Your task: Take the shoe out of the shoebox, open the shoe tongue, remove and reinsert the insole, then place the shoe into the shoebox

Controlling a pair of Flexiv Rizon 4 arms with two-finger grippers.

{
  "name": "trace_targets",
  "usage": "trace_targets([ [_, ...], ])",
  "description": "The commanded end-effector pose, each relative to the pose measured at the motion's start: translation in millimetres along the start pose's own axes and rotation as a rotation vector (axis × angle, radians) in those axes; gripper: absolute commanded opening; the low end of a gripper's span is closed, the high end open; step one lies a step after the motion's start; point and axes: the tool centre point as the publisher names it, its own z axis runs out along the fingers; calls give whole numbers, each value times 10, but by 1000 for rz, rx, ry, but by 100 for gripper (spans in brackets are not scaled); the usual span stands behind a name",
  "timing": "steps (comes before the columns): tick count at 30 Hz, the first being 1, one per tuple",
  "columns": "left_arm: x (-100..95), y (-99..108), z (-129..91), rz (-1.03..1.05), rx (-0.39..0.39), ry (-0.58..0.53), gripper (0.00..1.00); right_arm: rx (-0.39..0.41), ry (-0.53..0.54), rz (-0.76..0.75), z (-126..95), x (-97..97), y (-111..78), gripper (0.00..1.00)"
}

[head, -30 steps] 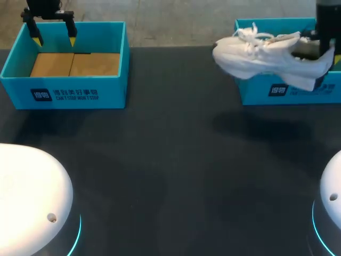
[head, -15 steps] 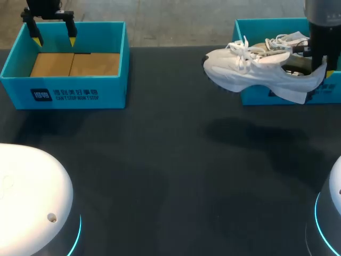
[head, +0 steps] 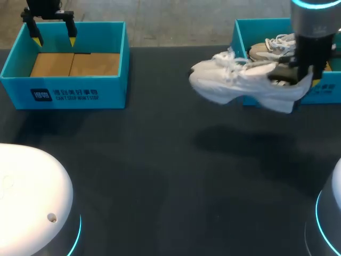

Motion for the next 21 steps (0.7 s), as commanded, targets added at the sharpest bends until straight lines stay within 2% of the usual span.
trace_targets([
  [1, 1, 1, 0, 0, 0, 0, 100, -7, -7, -5, 98, 253, -114, 0],
  [8, 1, 1, 0, 0, 0, 0, 100, -12, -16, -48, 172, 535, -336, 0],
  [16, 1, 1, 0, 0, 0, 0, 100, 16, -3, -94, 413, 801, -502, 0],
  [21, 1, 1, 0, 0, 0, 0, 100, 5, -3, -118, 475, 942, -590, 0],
])
